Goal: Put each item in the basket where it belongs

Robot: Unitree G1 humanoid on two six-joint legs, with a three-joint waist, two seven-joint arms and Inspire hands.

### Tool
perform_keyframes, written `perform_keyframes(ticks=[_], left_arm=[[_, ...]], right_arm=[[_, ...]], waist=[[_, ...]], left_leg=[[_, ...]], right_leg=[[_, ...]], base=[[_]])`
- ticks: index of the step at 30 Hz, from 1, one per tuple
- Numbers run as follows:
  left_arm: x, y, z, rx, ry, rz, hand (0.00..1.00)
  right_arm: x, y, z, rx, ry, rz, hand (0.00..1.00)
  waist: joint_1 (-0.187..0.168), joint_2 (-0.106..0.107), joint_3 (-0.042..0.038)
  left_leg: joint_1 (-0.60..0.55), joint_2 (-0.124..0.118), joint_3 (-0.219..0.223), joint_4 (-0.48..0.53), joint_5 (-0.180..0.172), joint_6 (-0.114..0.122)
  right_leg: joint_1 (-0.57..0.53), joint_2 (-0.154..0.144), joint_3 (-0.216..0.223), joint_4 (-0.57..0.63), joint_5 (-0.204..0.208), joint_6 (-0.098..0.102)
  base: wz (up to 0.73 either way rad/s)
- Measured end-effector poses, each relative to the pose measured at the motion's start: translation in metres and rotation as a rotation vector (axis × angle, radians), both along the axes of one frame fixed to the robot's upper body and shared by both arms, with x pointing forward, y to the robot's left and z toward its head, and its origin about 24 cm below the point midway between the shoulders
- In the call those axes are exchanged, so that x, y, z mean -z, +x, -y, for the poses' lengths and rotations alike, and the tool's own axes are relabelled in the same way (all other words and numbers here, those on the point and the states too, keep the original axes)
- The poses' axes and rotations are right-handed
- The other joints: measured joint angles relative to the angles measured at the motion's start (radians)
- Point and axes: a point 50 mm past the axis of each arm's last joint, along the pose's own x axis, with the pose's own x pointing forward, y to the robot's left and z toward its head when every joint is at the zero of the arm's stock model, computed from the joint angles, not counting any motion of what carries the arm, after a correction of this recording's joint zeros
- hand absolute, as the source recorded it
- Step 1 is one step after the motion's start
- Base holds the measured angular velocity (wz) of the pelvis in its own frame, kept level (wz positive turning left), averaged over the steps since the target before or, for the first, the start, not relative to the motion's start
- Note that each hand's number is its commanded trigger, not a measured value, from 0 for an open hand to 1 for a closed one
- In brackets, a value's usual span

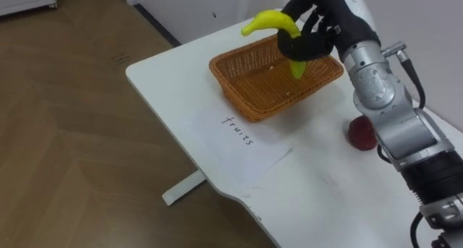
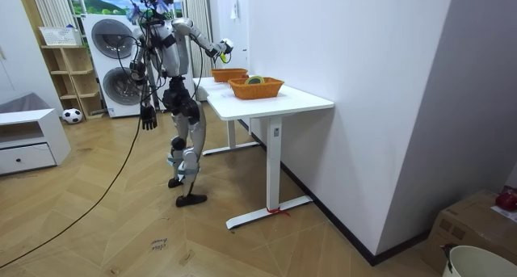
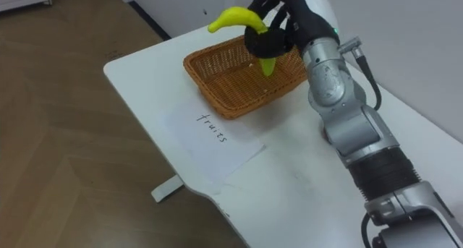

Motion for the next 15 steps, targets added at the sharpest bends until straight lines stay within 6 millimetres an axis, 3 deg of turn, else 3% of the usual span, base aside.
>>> perform_keyframes(ticks=[3, 4, 5, 6, 7, 8, 15], left_arm=[[0.000, -0.001, 0.000, 0.000, 0.001, -0.002, 0.00], [0.000, -0.001, 0.000, 0.000, 0.001, -0.003, 0.00], [0.000, -0.002, 0.000, -0.001, 0.001, -0.006, 0.00], [0.000, -0.003, -0.001, -0.001, 0.001, -0.007, 0.00], [0.000, -0.002, -0.001, -0.001, 0.001, -0.006, 0.00], [0.000, -0.002, -0.001, 0.000, 0.001, -0.005, 0.00], [-0.001, -0.002, -0.002, 0.009, 0.005, -0.010, 0.00]], right_arm=[[0.003, 0.001, 0.002, 0.009, -0.003, -0.012, 1.00], [0.004, 0.001, 0.003, 0.012, -0.004, -0.016, 0.72], [0.004, 0.001, 0.003, 0.014, -0.005, -0.019, 0.57], [0.004, 0.001, 0.003, 0.015, -0.006, -0.018, 0.18], [0.004, 0.001, 0.003, 0.015, -0.006, -0.018, 0.05], [0.004, 0.001, 0.003, 0.015, -0.006, -0.018, 0.00], [0.014, 0.003, 0.009, 0.042, -0.015, -0.058, 0.00]], waist=[[0.003, 0.000, 0.0008], [0.002, 0.000, 0.0011], [0.002, 0.002, 0.0046], [0.000, 0.000, 0.0036], [0.000, 0.000, 0.0031], [0.000, -0.001, 0.0027], [0.001, -0.001, 0.0030]], left_leg=[[0.001, 0.000, -0.001, 0.000, 0.000, 0.000], [0.003, 0.000, -0.001, 0.000, 0.000, 0.000], [0.007, 0.000, -0.002, -0.001, 0.000, 0.000], [0.007, 0.000, -0.003, -0.002, 0.000, 0.000], [0.007, 0.000, -0.004, -0.002, 0.000, 0.000], [0.007, 0.000, -0.005, -0.002, 0.000, 0.000], [0.017, 0.000, -0.012, -0.002, 0.000, 0.000]], right_leg=[[0.008, -0.001, -0.013, 0.000, 0.000, 0.000], [0.009, -0.001, -0.019, 0.000, 0.000, 0.000], [0.012, -0.001, -0.023, 0.000, 0.000, 0.000], [0.013, -0.001, -0.024, 0.000, 0.000, 0.000], [0.013, -0.001, -0.024, 0.000, 0.000, 0.000], [0.013, -0.001, -0.028, 0.000, 0.000, 0.000], [0.021, -0.001, -0.045, 0.000, 0.000, 0.000]], base=[[0.00], [0.00], [0.00], [0.00], [0.00], [0.03], [0.03]])
